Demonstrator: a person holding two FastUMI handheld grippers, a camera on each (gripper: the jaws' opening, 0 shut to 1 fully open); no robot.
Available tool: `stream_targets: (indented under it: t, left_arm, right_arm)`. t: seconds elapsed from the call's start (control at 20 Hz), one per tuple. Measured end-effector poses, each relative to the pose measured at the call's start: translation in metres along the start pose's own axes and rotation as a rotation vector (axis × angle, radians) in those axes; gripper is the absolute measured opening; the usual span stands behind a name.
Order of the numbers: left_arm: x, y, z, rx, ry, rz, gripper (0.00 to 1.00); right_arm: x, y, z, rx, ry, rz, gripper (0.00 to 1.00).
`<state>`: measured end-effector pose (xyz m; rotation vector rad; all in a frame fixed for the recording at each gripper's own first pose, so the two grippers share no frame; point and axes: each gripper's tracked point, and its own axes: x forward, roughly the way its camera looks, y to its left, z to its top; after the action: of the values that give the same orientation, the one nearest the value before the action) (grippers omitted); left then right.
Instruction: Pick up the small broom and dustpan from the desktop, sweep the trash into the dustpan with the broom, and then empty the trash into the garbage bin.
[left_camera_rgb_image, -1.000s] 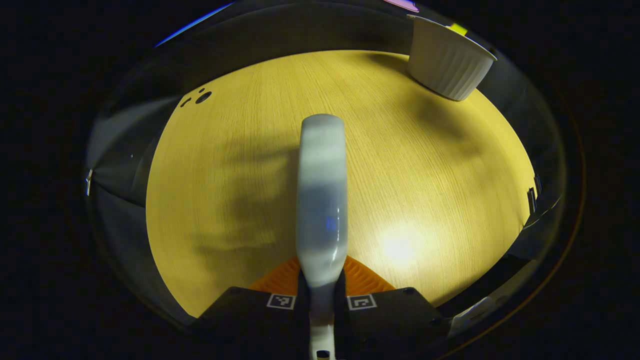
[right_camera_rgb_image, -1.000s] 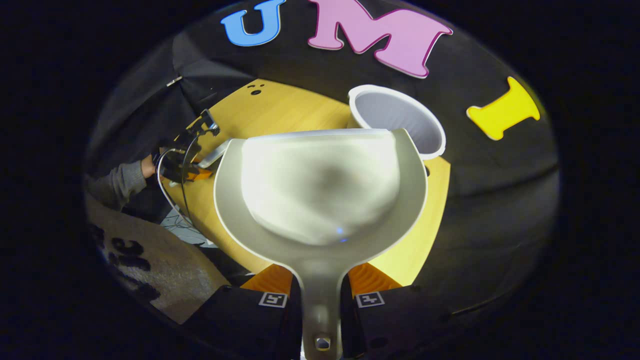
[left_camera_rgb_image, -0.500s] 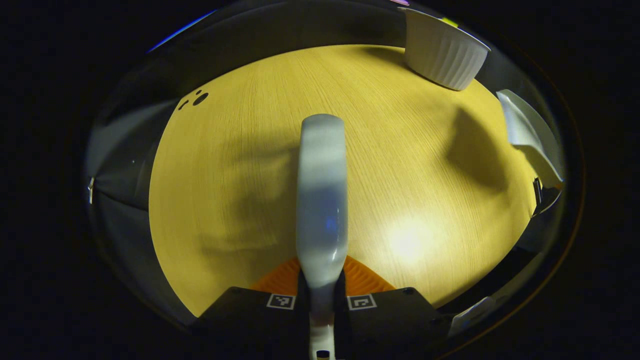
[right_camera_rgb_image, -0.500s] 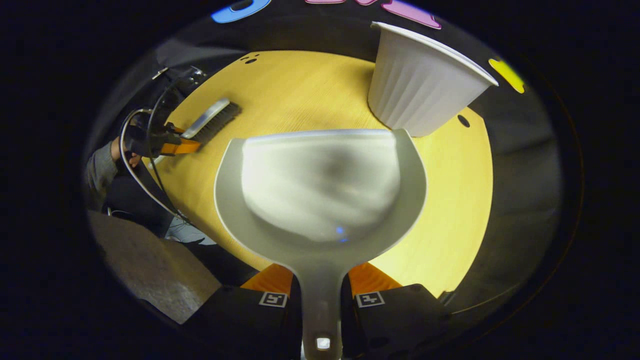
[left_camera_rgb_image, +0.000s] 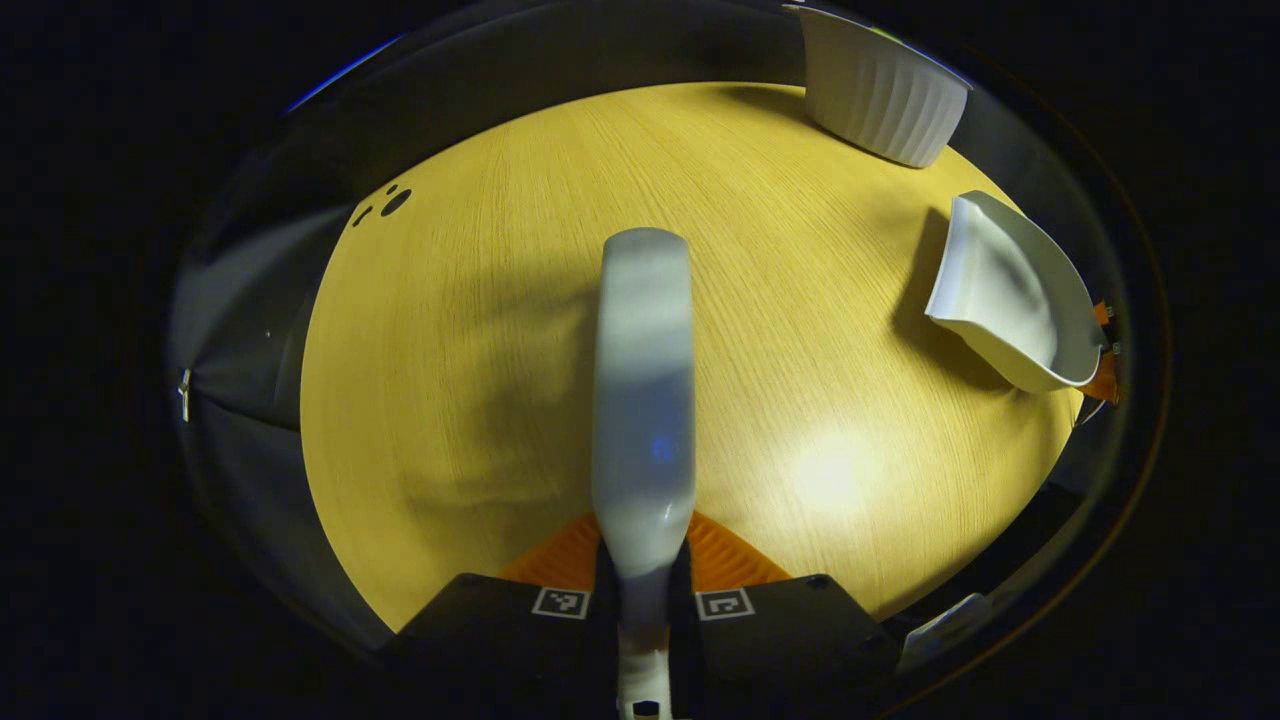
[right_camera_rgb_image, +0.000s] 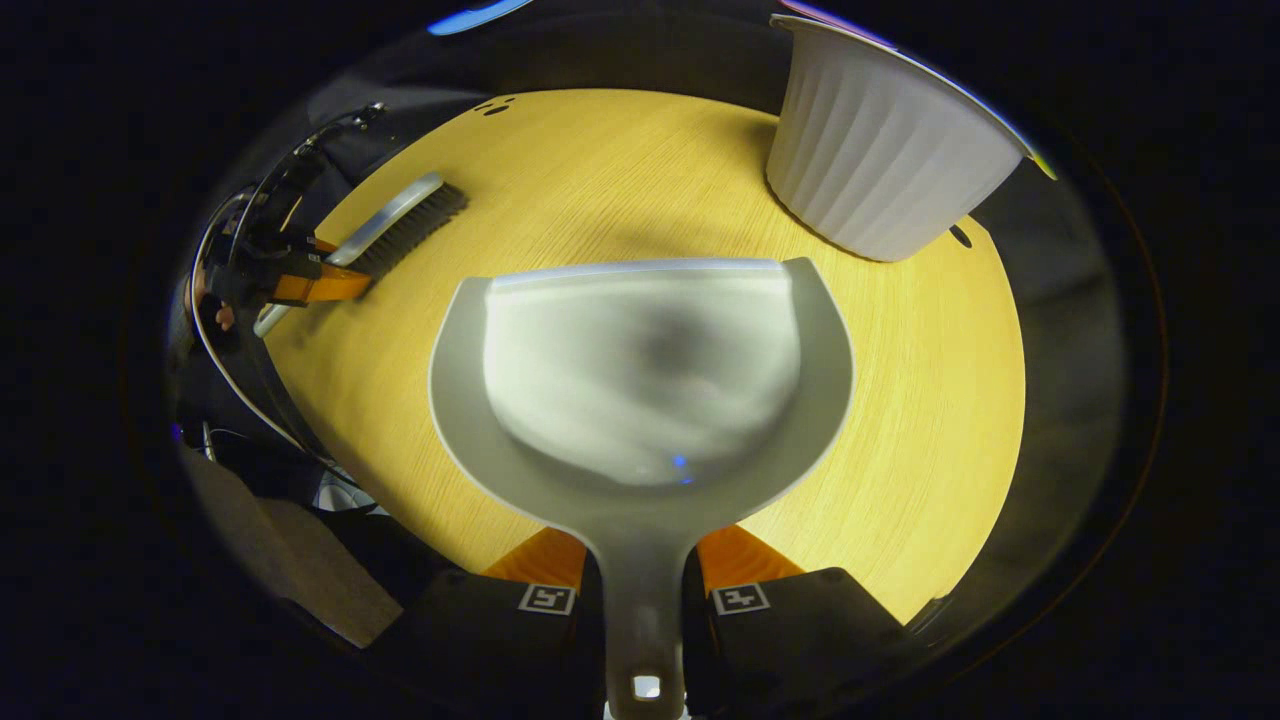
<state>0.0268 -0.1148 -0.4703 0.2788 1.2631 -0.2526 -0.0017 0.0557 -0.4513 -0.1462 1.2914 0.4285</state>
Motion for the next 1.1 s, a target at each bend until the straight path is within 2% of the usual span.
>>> stream_targets:
  t: [0.1, 0.55, 0.65, 0.7, 0.8, 0.85, 0.9, 1.05, 1.1]
  left_arm:
    - [0.002, 0.001, 0.0, -0.004, 0.007, -0.001, 0.23]
    - [0.003, 0.002, 0.004, 0.03, 0.017, 0.015, 0.29]
    - [0.001, 0.004, 0.004, 0.039, 0.018, 0.025, 0.27]
    - [-0.001, 0.005, 0.004, 0.044, 0.018, 0.03, 0.32]
    - [-0.003, 0.005, 0.004, 0.051, 0.017, 0.042, 0.29]
    - [-0.006, 0.005, 0.003, 0.051, 0.014, 0.048, 0.29]
    - [-0.008, 0.005, 0.003, 0.05, 0.013, 0.053, 0.29]
    - [-0.016, 0.006, 0.001, 0.051, 0.0, 0.067, 0.3]
    - [-0.021, 0.006, 0.001, 0.054, -0.006, 0.071, 0.29]
  right_arm:
    - [0.002, 0.002, -0.002, -0.002, 0.002, 0.0, 0.35]
    - [0.021, 0.011, -0.015, 0.038, 0.023, 0.018, 0.36]
    - [0.021, 0.009, -0.017, 0.027, 0.028, 0.015, 0.4]
    - [0.021, 0.008, -0.017, 0.023, 0.029, 0.013, 0.37]
    - [0.021, 0.009, -0.018, 0.018, 0.03, 0.015, 0.37]
    - [0.017, 0.01, -0.021, 0.01, 0.039, 0.019, 0.39]
    - [0.015, 0.011, -0.021, 0.002, 0.035, 0.02, 0.47]
    - [0.006, 0.012, -0.023, 0.003, 0.038, 0.029, 0.47]
    - [-0.001, 0.012, -0.024, 0.009, 0.037, 0.035, 0.43]
